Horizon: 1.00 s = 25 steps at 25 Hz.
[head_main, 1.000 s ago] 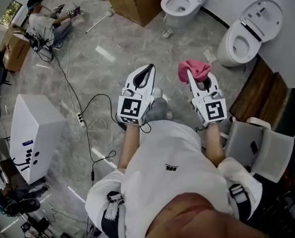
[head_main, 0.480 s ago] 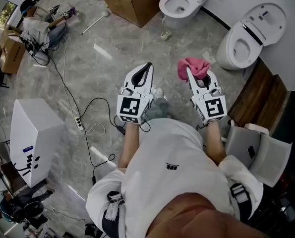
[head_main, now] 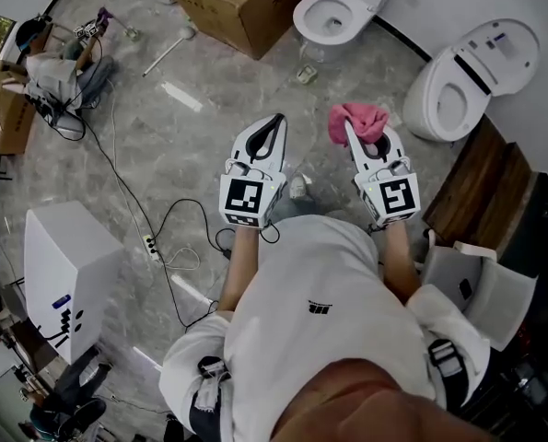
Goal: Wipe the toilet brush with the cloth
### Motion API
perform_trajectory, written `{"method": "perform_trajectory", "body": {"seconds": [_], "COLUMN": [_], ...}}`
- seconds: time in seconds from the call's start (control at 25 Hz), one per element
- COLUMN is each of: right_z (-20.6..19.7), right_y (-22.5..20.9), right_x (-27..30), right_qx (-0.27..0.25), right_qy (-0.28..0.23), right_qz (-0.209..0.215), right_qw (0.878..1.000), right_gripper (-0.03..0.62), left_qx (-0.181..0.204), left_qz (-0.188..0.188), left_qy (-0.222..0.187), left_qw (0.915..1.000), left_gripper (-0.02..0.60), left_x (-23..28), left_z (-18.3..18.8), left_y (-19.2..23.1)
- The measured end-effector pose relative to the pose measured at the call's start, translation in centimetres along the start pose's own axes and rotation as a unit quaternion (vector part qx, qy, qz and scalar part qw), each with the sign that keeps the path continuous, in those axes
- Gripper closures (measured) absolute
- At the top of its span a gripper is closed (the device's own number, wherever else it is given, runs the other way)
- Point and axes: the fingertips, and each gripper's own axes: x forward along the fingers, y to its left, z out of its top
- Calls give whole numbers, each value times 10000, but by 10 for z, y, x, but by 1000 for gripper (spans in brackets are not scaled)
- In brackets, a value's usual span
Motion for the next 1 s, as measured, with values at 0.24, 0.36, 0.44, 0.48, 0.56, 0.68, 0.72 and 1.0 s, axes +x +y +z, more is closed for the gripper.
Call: {"method": "perform_trajectory", "body": {"seconds": [0.24, 0.36, 0.44, 0.48, 0.56, 0.68, 0.72, 1.0], "right_z": [0, -7, -12, -15, -21, -32, -37, -63], "right_y": [-23, -39, -51, -56, -68, -87, -94, -157], "right_x": [61, 79, 90, 96, 109, 134, 143, 213], "right_qx": [-25, 27, 67, 90, 131, 206, 242, 557], "right_qy": [36, 125, 171, 192, 230, 291, 317, 308], "right_qz": [-88, -117, -144, -156, -164, -119, -93, 203], "right_qw": [10000, 9998, 9997, 9997, 9995, 9993, 9992, 9978], "right_gripper": [533, 533, 533, 533, 533, 533, 533, 533], "left_qx": [-31, -59, -87, -101, -128, -159, -166, -219], "left_qz": [-150, -181, -196, -200, -209, -193, -179, -18], "left_qy": [61, 84, 101, 113, 140, 179, 189, 333], "left_qw": [9999, 9998, 9997, 9997, 9996, 9995, 9995, 9992], "left_gripper": [568, 568, 568, 568, 568, 568, 568, 568], "left_x": [50, 74, 88, 96, 111, 140, 150, 234], "left_z": [-2, -5, -8, -9, -13, -20, -23, -41], "left_y": [46, 59, 66, 69, 76, 91, 95, 136]}}
